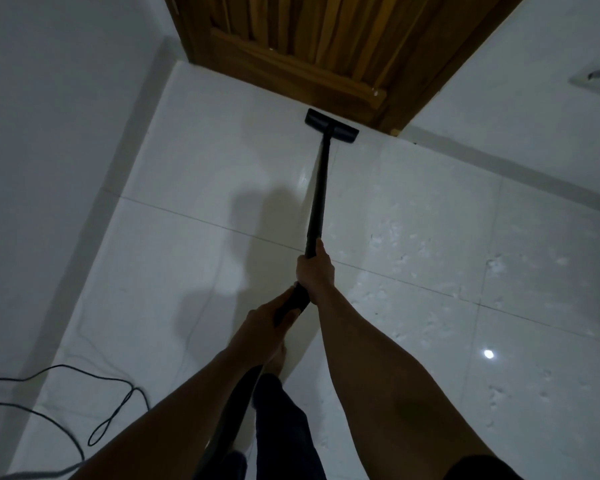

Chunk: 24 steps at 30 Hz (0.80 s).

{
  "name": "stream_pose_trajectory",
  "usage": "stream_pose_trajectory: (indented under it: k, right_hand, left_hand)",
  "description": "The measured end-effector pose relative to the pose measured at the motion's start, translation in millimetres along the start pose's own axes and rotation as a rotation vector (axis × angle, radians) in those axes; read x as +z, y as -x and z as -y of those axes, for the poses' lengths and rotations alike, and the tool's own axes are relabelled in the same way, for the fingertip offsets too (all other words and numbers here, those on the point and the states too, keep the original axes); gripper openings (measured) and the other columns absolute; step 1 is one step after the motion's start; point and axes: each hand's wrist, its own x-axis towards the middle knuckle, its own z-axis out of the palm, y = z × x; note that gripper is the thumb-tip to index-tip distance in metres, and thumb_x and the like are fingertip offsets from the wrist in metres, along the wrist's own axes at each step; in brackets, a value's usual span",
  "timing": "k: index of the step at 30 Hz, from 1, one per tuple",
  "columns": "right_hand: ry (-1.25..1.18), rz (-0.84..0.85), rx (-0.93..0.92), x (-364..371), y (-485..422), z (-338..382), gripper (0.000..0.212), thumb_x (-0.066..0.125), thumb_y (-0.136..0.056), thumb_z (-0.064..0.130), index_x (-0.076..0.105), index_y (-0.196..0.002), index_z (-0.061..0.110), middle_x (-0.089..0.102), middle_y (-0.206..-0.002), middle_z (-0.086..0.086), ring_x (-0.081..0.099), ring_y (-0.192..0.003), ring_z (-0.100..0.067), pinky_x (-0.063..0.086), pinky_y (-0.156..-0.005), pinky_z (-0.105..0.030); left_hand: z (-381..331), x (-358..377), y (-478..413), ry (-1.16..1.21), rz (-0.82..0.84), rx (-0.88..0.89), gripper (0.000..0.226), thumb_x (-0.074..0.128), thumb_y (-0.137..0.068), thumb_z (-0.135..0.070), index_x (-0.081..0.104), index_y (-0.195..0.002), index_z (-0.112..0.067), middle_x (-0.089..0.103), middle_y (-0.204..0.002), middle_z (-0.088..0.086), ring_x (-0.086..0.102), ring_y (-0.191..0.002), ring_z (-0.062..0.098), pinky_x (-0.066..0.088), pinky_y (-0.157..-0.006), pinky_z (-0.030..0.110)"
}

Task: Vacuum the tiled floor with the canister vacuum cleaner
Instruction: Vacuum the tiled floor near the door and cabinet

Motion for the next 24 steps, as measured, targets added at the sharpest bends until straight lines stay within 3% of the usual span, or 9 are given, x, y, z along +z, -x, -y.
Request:
stream_pose_trajectory:
  k: [4,8,11,15,18,20,22,24]
  right_hand:
    - [0.032,0.03,-0.041,8,-10,17,0.067,0.047,-0.098,0.019,0.021,-0.158,0.034,0.059,-0.134,-0.008,0.049,-0.066,-0.006,0.037,-0.05,-0.022]
    - [0.015,0.053,-0.053,17,-9,31,0.068,0.046,-0.098,0.018,0.02,-0.158,0.034,0.059,-0.133,-0.007,0.054,-0.073,-0.012,0.038,-0.05,-0.022]
    - [-0.016,0.028,-0.047,25,1,27,0.067,0.045,-0.098,0.02,0.02,-0.158,0.036,0.063,-0.124,-0.007,0.058,-0.068,-0.012,0.044,-0.05,-0.023]
    - [-0.069,0.008,-0.019,36,27,9,0.066,0.045,-0.098,0.021,0.021,-0.157,0.039,0.064,-0.12,-0.008,0.067,-0.075,-0.021,0.053,-0.055,-0.027]
    - [-0.06,-0.001,-0.015,43,52,-10,0.066,0.044,-0.098,0.021,0.02,-0.157,0.037,0.063,-0.123,-0.009,0.067,-0.079,-0.021,0.047,-0.052,-0.024]
    - [-0.056,-0.012,-0.031,49,77,-25,0.066,0.045,-0.099,0.021,0.02,-0.158,0.037,0.063,-0.124,-0.008,0.067,-0.082,-0.021,0.047,-0.053,-0.024]
    - [-0.05,-0.026,-0.055,55,103,-43,0.065,0.045,-0.099,0.022,0.02,-0.158,0.037,0.063,-0.126,-0.009,0.067,-0.086,-0.022,0.051,-0.059,-0.026]
    - [-0.047,-0.05,-0.069,61,131,-59,0.065,0.044,-0.1,0.022,0.02,-0.158,0.036,0.062,-0.127,-0.009,0.067,-0.09,-0.024,0.055,-0.067,-0.03]
  left_hand:
    - [-3,-10,-7,0.008,-0.045,0.002,0.05,0.044,-0.103,-0.043,0.027,-0.15,-0.045,0.061,-0.061,-0.007,0.055,-0.042,0.0,0.057,-0.056,0.037]
    - [-4,-22,-6,0.026,-0.092,0.015,0.05,0.043,-0.103,-0.041,0.029,-0.152,-0.041,0.07,-0.105,0.02,0.068,-0.072,0.006,0.056,-0.064,0.034]
    - [0,-27,3,0.03,-0.091,0.011,0.05,0.043,-0.104,-0.041,0.029,-0.152,-0.04,0.069,-0.108,0.022,0.066,-0.064,0.002,0.051,-0.063,0.028]
    - [10,-24,30,0.04,-0.069,-0.02,0.05,0.044,-0.104,-0.04,0.031,-0.152,-0.038,0.067,-0.117,0.022,0.07,-0.089,0.028,0.053,-0.074,0.034]
    - [20,-18,58,0.038,-0.059,-0.056,0.05,0.044,-0.103,-0.04,0.032,-0.152,-0.037,0.065,-0.122,0.023,0.064,-0.105,0.04,0.054,-0.078,0.038]
    - [30,-14,84,0.031,-0.058,-0.07,0.049,0.045,-0.103,-0.04,0.033,-0.151,-0.039,0.067,-0.12,0.021,0.07,-0.094,0.032,0.051,-0.067,0.028]
    - [42,-10,111,0.026,-0.048,-0.074,0.049,0.045,-0.103,-0.04,0.033,-0.15,-0.04,0.068,-0.117,0.02,0.068,-0.062,0.01,0.046,-0.052,0.018]
    - [53,-6,139,0.002,-0.037,-0.06,0.049,0.045,-0.103,-0.04,0.033,-0.15,-0.04,0.069,-0.115,0.018,0.064,-0.057,0.001,0.042,-0.044,0.011]
